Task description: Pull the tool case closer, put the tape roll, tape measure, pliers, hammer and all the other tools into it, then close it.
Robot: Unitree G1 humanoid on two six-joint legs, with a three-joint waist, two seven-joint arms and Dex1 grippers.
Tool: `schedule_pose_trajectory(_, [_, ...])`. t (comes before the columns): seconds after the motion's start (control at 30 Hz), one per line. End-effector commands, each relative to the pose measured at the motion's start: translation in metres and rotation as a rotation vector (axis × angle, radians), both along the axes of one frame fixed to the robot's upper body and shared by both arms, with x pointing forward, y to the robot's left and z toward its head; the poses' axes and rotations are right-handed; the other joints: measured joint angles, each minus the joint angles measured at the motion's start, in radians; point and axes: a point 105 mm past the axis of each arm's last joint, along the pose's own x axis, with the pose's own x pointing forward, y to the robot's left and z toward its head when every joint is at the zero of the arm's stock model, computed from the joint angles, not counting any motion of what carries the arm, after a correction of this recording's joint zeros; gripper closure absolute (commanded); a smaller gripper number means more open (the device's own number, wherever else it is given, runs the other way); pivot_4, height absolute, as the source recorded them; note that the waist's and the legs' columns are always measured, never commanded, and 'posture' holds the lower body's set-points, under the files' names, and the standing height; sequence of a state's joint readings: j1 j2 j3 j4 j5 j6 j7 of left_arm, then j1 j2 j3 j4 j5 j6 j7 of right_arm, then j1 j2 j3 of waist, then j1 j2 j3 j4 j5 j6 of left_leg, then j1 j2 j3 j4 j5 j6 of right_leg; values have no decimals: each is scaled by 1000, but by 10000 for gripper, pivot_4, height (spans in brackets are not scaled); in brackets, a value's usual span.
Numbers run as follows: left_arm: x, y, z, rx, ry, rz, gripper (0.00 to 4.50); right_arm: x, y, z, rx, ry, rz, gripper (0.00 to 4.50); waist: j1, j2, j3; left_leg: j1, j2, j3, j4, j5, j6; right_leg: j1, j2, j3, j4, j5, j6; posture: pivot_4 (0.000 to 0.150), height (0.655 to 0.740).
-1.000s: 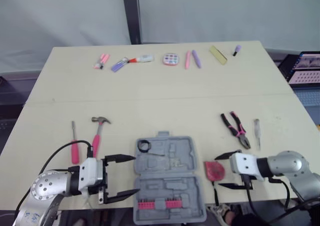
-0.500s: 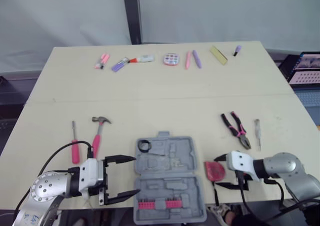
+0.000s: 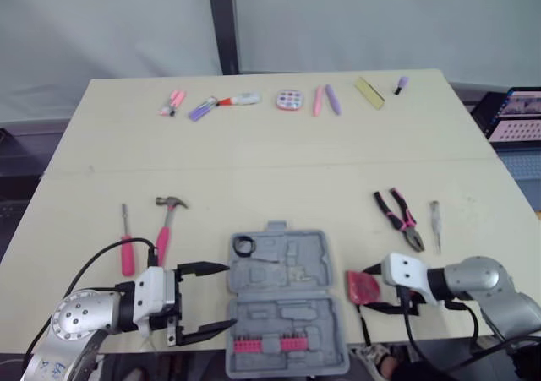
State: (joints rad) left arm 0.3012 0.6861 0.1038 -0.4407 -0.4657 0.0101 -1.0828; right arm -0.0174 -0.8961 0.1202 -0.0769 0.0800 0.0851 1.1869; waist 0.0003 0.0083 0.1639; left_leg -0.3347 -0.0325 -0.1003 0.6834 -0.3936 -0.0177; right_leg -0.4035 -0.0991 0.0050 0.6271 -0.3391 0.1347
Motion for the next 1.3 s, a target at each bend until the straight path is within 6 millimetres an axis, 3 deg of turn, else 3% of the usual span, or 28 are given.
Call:
schedule_pose_trajectory(0.03, [-2,0,7,-2,-29,-8,0,8,2,25,-15,-73,10,15337,0,0,0,0,0,0,0,0,0,0,0,0,0,0,0,1500,7400])
schedule_pose_trajectory(0.17, [2,6,5,3,-26,13,0,15,-1,42,-106,-75,-20,15337,-1,0,0,0,0,0,0,0,0,0,0,0,0,0,0,1500,7400])
schedule_pose_trajectory(0.3, [9,17,4,8,-18,40,0,22,8,68,-179,-94,-32,15337,-1,1,0,-1,0,0,0,0,0,-2,0,0,0,0,0,1500,7400])
schedule_pose_trajectory(0.43, [15,25,2,17,-19,60,0,29,14,82,-257,-80,-76,15337,-1,1,0,-2,0,0,0,0,0,-3,-1,0,0,0,0,1500,7400])
schedule_pose_trajectory(0.73, [22,29,1,21,-36,90,0,30,66,108,-270,10,-45,15337,-4,1,1,-5,0,0,0,0,0,-6,-4,0,0,0,0,1500,7400])
schedule_pose_trajectory(0.97, [22,30,2,20,-39,92,0,35,98,103,-302,9,-17,15337,-3,1,1,-7,-1,0,0,0,0,-8,-7,-2,1,0,0,1500,7400])
schedule_pose_trajectory(1.3, [22,28,2,22,-39,94,0,50,107,83,-385,-33,0,15337,-4,1,1,-8,-6,0,0,0,0,-9,-14,-14,2,1,1,1500,7400])
